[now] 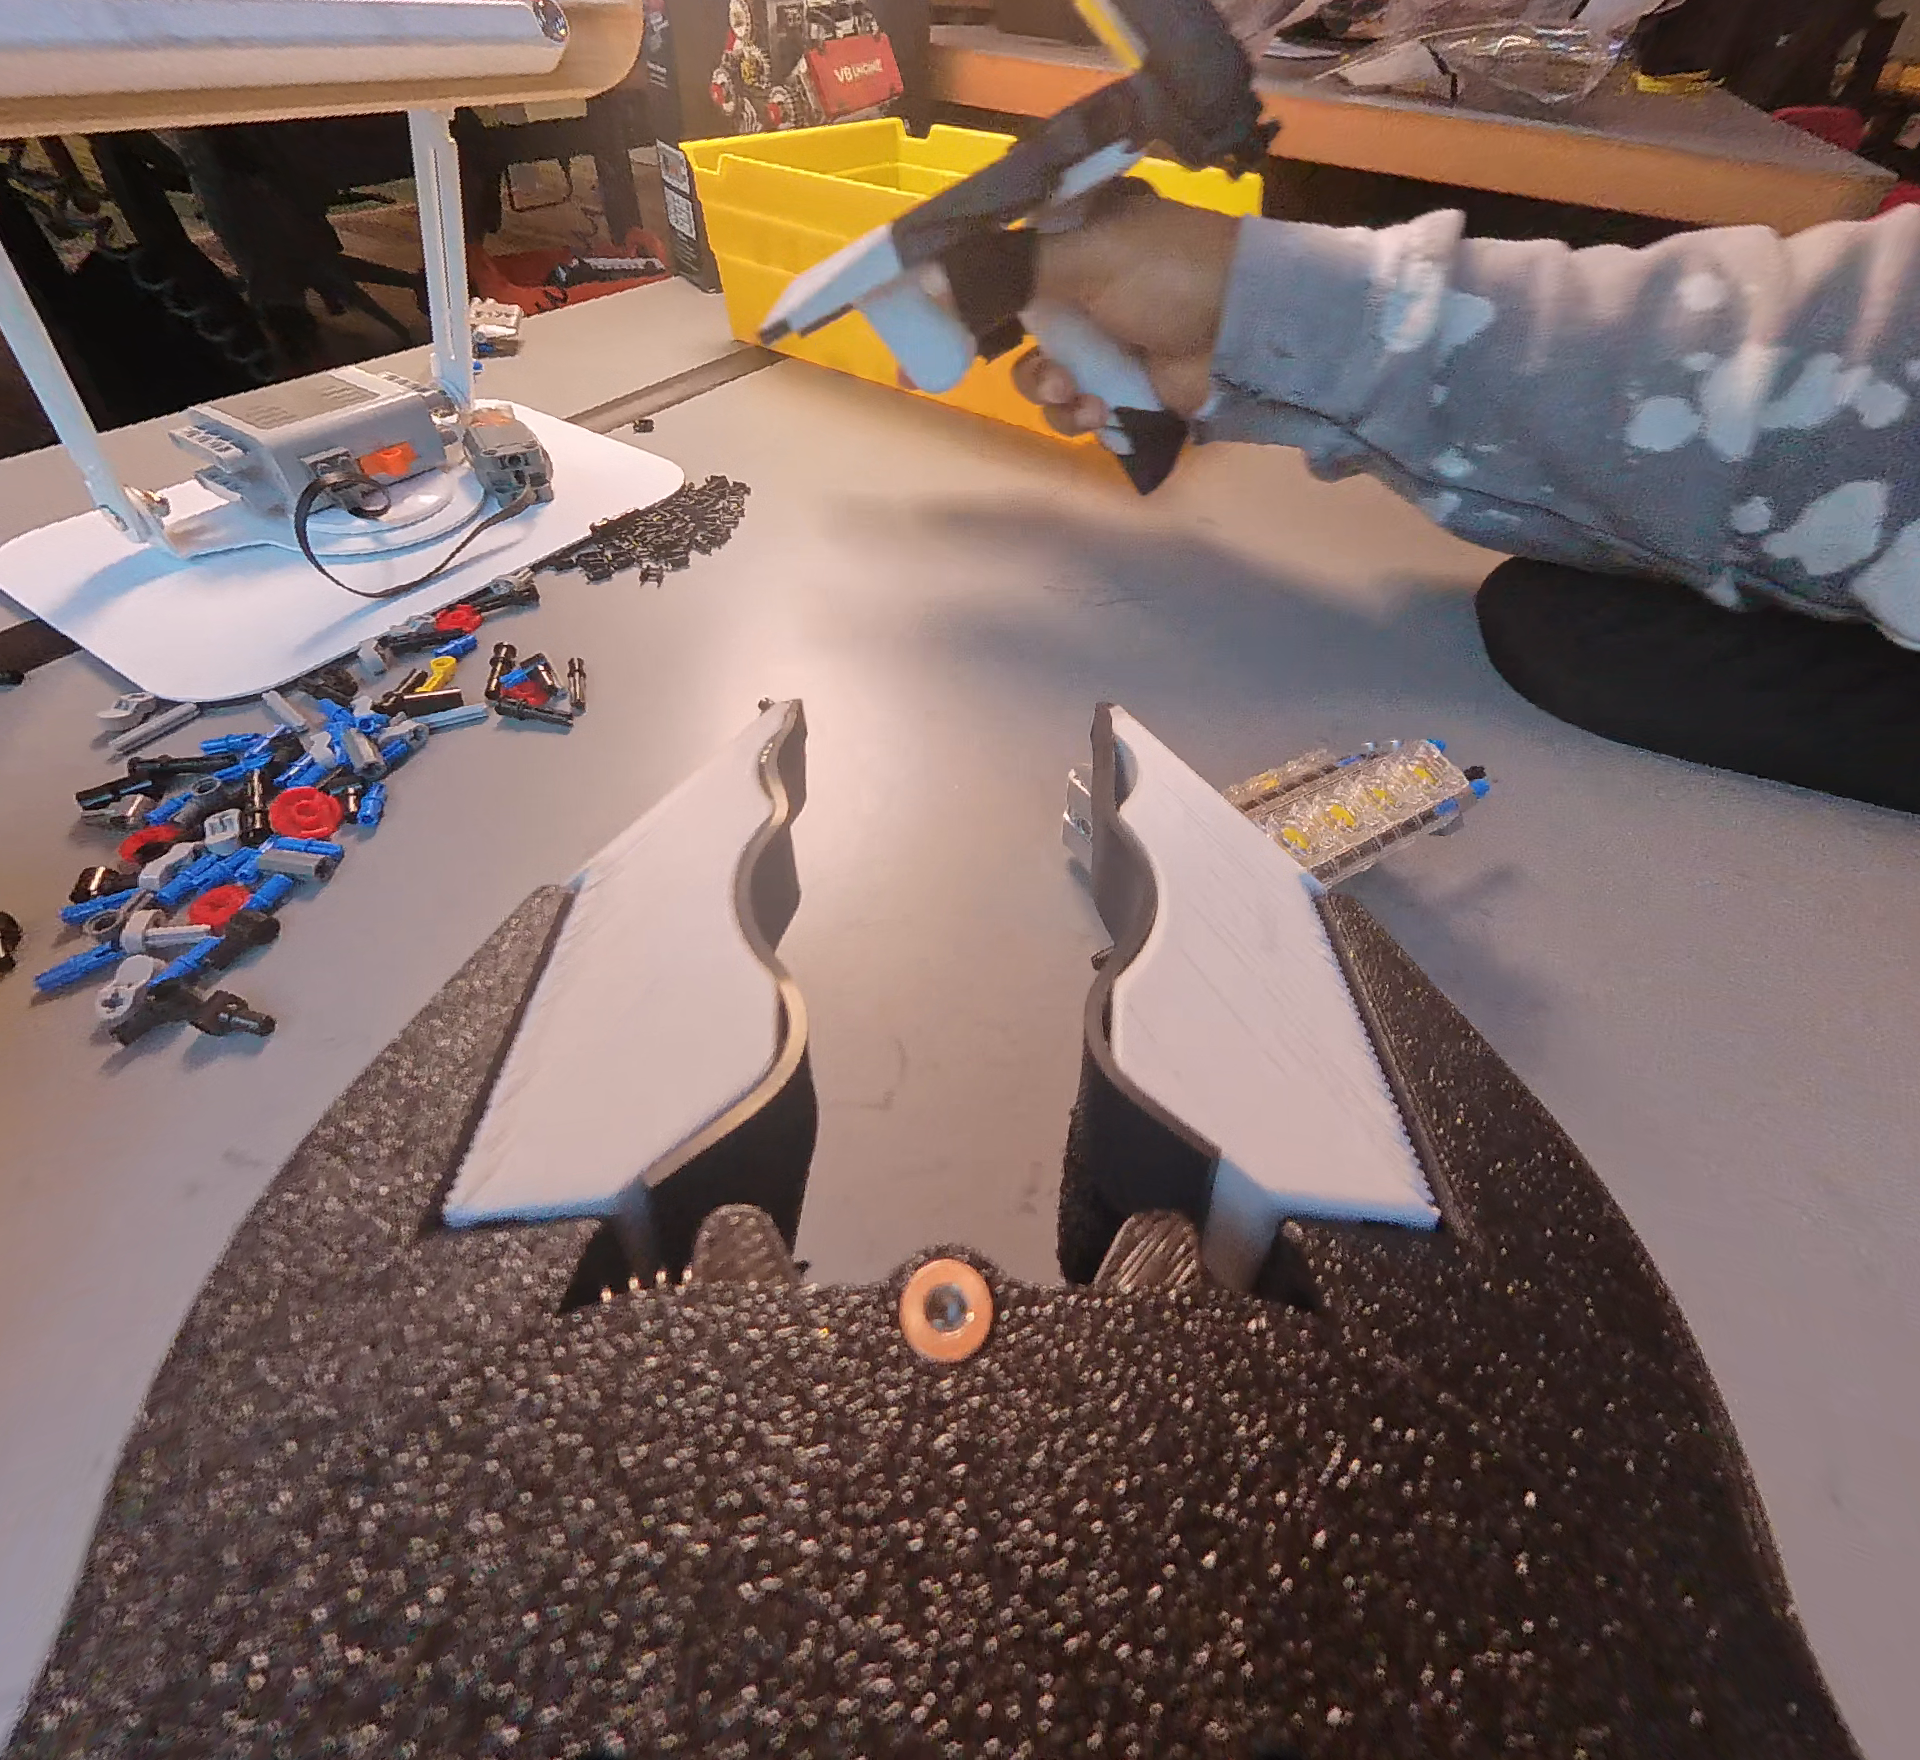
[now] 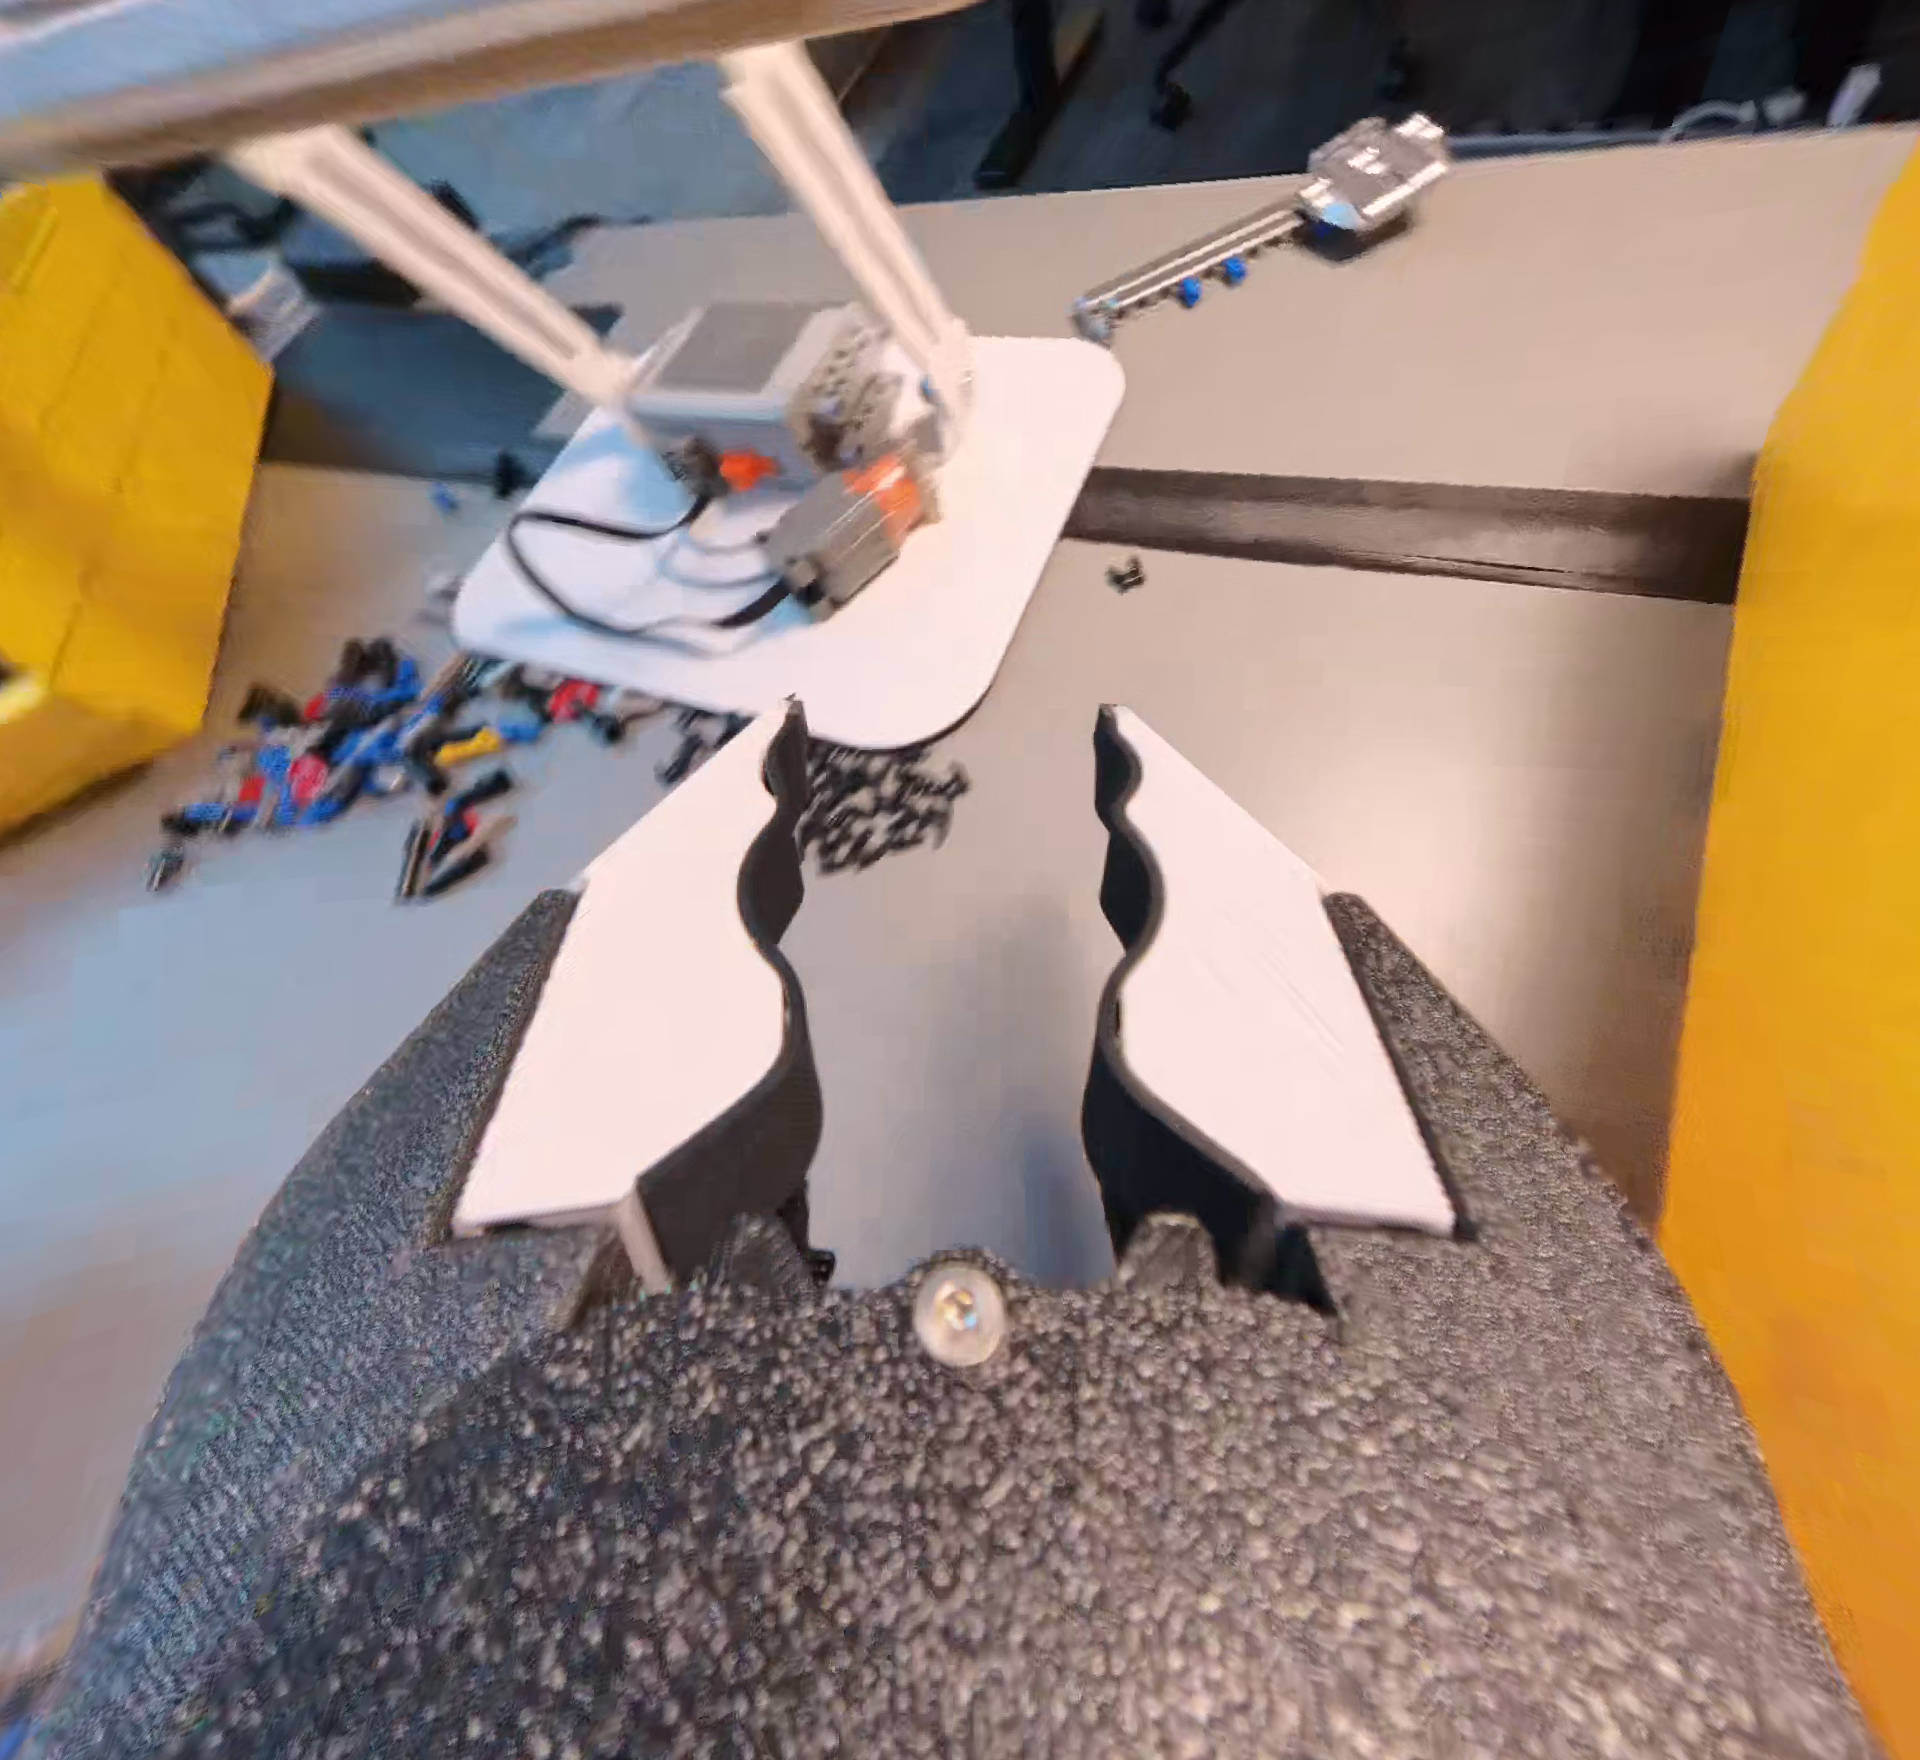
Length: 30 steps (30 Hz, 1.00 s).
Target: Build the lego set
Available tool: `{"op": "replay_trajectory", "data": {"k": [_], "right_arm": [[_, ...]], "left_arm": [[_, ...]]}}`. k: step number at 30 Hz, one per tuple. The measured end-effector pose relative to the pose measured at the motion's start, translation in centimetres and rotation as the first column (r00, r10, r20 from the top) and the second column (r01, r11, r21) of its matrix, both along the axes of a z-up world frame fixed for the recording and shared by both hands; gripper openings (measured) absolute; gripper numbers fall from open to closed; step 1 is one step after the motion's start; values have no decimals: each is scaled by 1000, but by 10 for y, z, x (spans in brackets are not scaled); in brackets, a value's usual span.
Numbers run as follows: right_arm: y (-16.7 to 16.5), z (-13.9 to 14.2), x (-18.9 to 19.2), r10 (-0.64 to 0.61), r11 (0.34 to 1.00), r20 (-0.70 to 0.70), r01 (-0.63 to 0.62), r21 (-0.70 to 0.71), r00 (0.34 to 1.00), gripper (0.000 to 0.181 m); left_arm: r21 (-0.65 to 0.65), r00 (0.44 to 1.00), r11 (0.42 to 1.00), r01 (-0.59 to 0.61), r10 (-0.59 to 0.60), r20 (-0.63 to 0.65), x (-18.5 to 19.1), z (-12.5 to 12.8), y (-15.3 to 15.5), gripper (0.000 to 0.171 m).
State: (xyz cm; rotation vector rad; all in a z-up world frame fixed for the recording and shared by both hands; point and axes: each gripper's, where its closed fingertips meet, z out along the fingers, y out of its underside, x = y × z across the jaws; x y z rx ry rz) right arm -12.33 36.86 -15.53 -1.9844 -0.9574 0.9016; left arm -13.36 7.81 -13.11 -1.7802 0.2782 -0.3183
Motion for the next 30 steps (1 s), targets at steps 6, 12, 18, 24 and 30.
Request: {"op": "replay_trajectory", "data": {"k": [6, 12, 18, 24, 30], "right_arm": [[88, -24, -34, -185, 983, 66, 185, -5, 981, 56], [156, -41, -65, -198, 979, 226, 184, 84, 954, 61], [207, -44, -109, -124, 984, 314, 77, 157, 941, 80], [224, -58, -133, -49, 996, 367, 20, 84, 929, 36], [201, -55, -112, -47, 999, 385, 50, 3, 922, 33]], "left_arm": [[-19, 1000, 1000, -2, 2, 3, -1, -4, 1, 53], [-38, 1000, 999, 12, -11, 17, 1, -6, 2, 52], [-49, 998, 999, 8, -5, 66, -3, -5, 3, 51], [-67, 990, 998, 15, -6, 139, -9, -5, 4, 49], [-71, 989, 997, 22, -12, 147, -8, -5, 3, 46]]}}
